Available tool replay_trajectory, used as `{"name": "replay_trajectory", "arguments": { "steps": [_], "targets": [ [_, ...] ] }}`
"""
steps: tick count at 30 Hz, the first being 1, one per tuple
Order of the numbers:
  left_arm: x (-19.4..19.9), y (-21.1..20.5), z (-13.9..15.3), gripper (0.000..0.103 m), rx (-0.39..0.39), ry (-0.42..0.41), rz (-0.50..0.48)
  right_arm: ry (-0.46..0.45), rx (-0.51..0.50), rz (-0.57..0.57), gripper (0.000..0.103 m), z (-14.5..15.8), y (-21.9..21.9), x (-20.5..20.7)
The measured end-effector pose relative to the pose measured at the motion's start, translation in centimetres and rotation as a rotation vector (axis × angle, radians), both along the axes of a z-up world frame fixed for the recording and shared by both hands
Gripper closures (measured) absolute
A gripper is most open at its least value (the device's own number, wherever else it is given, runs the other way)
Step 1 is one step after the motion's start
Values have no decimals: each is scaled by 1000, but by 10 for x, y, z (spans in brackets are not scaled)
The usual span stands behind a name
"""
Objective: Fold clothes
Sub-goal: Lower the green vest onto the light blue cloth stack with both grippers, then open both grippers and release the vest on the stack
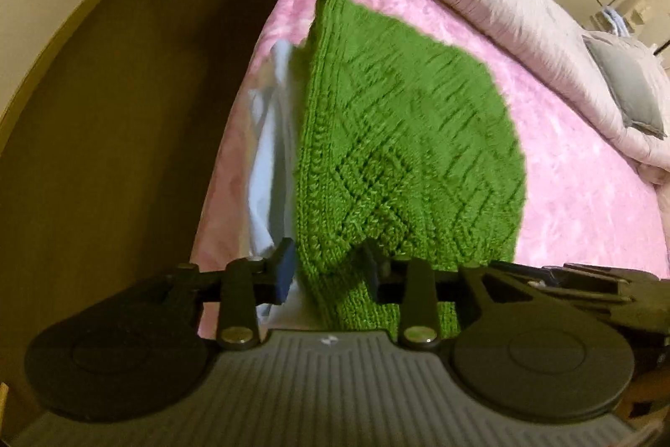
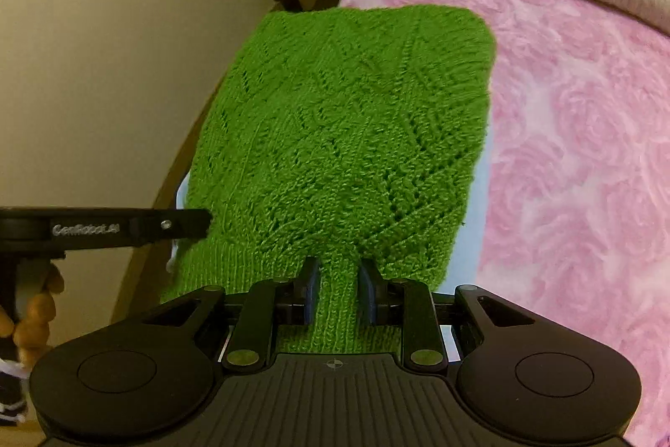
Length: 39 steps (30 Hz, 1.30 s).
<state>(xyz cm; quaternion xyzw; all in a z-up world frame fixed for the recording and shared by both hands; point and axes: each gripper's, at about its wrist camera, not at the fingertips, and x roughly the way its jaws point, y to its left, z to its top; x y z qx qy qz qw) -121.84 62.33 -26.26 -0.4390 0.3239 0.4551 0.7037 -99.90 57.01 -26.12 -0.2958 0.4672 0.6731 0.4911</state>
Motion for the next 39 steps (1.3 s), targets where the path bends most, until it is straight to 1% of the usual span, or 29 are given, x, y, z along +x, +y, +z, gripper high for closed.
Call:
{"name": "replay_trajectory", "arguments": {
  "steps": [2,4,6,8,10,12,13,15,16,18,19,21,22,25,26,28,29,32,33,35,37,39],
  "targets": [
    [3,1,15,83,41,1,-28,30,-10,-46,77,11,3,14],
    [6,6,28,83,80,-9,-50,38,29,-89,77,28,8,26],
    [12,16,30,83,97,-18,-69,13,86,-109,77,42,13,32],
    [18,28,27,83,104,-12,-88,-6,119,-117,77,46,23,34],
    [25,39,17,83,96,14,-102,-19,115,-115,77,37,35,30],
    [28,46,0,83,60,59,-110,-32,100,-104,77,24,45,23],
    [29,49,-9,83,41,82,-114,-45,85,-79,77,16,44,18],
    [25,49,-19,83,26,82,-90,-71,54,-29,77,0,44,9],
    [22,51,-19,83,17,71,-81,-83,42,-5,77,-6,45,4],
    [17,58,-12,88,2,53,-67,-86,26,30,77,2,50,5],
    [15,61,-8,89,-6,44,-60,-69,21,34,77,6,53,10],
    [14,71,3,90,34,27,-55,-19,46,19,77,17,59,23],
    [14,76,8,90,56,19,-54,-11,77,-6,77,24,64,30],
    [22,99,9,90,83,-7,-69,-18,137,-88,77,31,87,52],
    [24,107,9,89,91,-16,-75,-23,136,-111,77,28,96,56],
    [31,119,-2,89,88,3,-94,-23,123,-144,77,15,112,61],
    [34,124,-11,89,62,19,-95,-17,108,-155,77,7,119,62],
    [35,133,-35,89,9,42,-72,17,54,-156,77,-24,127,59],
    [34,135,-38,89,-1,37,-61,11,56,-142,77,-27,127,55],
    [31,140,-35,90,-26,25,-39,-8,57,-102,76,-24,129,51],
    [33,142,-24,91,-12,21,-37,-13,51,-74,76,-14,134,56],
    [35,145,-13,90,43,12,-50,4,93,-104,76,-8,137,65]
  ]
}}
